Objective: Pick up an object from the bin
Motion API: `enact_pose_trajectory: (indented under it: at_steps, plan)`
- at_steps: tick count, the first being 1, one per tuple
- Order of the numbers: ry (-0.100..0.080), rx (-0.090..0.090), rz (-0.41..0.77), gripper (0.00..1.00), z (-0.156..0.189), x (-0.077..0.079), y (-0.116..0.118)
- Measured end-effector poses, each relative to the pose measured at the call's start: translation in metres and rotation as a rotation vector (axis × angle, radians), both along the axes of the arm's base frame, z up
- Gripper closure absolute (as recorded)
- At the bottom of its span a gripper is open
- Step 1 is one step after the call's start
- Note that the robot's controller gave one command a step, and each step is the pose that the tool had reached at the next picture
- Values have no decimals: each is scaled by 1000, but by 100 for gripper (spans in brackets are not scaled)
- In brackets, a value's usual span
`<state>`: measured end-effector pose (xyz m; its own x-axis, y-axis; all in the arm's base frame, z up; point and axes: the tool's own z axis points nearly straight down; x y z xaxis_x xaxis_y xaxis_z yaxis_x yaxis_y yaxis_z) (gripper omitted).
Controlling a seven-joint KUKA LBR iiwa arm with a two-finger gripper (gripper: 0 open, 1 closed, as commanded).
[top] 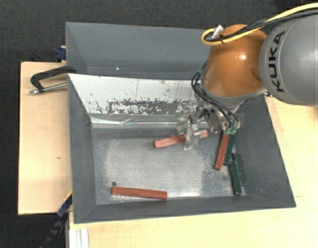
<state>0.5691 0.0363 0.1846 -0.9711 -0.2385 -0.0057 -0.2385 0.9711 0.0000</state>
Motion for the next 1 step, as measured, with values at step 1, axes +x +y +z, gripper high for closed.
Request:
enact_pose_trajectory:
  at_steps: [1]
  plan:
    - [-1, 0, -7, 100, 57, -3, -9]
